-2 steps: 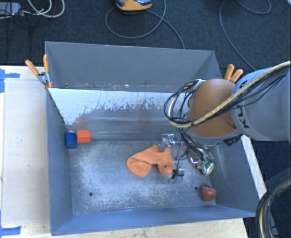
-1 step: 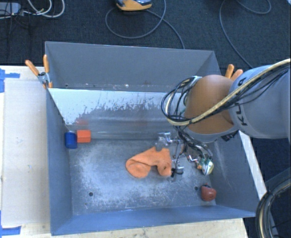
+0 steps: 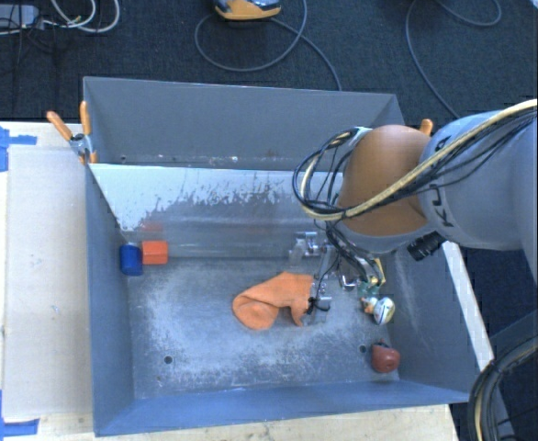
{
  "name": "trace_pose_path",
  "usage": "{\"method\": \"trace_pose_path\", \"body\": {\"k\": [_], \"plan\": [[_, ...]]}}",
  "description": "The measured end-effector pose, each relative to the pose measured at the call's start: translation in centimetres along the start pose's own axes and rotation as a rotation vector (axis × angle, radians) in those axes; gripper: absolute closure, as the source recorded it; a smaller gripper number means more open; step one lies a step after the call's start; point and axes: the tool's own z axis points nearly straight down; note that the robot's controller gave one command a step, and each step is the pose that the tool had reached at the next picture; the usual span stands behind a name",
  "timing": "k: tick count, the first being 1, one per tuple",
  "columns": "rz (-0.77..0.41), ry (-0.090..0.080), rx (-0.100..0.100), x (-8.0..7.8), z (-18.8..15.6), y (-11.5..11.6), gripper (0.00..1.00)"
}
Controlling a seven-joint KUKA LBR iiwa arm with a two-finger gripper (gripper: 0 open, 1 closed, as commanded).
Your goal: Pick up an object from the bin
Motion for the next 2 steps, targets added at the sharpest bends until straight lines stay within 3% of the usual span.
{"method": "trace_pose_path", "body": {"k": [1,2], "plan": [[-0.020,0.012,-0.001,-1.0,4.3,0.7,0.00],[0.039,0.000,0.000,-0.9,4.7,-1.0,1.00]]}}
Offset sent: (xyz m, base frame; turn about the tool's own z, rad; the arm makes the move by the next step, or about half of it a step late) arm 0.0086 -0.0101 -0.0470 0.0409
